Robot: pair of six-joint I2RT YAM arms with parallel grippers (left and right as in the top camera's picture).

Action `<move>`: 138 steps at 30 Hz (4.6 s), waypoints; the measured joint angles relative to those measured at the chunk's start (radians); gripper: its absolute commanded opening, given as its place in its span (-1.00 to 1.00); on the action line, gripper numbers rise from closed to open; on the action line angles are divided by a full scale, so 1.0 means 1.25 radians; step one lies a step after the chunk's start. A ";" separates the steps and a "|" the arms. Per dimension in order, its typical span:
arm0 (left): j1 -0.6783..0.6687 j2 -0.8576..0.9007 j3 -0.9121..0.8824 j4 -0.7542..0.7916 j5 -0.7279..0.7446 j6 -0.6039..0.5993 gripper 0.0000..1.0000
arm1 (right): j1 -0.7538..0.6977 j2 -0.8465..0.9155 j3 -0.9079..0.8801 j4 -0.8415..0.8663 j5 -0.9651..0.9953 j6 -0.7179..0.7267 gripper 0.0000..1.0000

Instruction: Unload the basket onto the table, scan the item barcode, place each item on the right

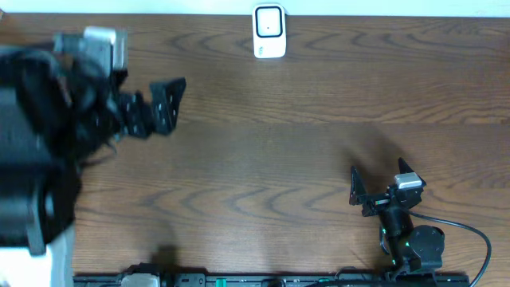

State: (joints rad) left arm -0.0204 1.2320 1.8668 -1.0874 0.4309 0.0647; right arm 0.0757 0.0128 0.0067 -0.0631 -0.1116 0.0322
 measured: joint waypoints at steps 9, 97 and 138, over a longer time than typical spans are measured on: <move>0.097 0.113 0.123 -0.055 -0.327 0.007 0.95 | 0.000 0.000 0.000 0.000 0.000 0.000 0.99; 0.667 0.466 -0.259 0.012 -0.511 0.061 0.98 | 0.000 0.000 0.000 0.000 0.000 0.000 0.98; 0.676 0.656 -0.265 0.228 -0.627 0.332 0.96 | 0.000 0.000 0.000 0.000 0.000 0.000 0.98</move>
State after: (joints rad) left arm 0.8249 2.0518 1.5360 -0.8021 -0.3534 0.4797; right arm 0.0761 0.0128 0.0067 -0.0631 -0.1116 0.0322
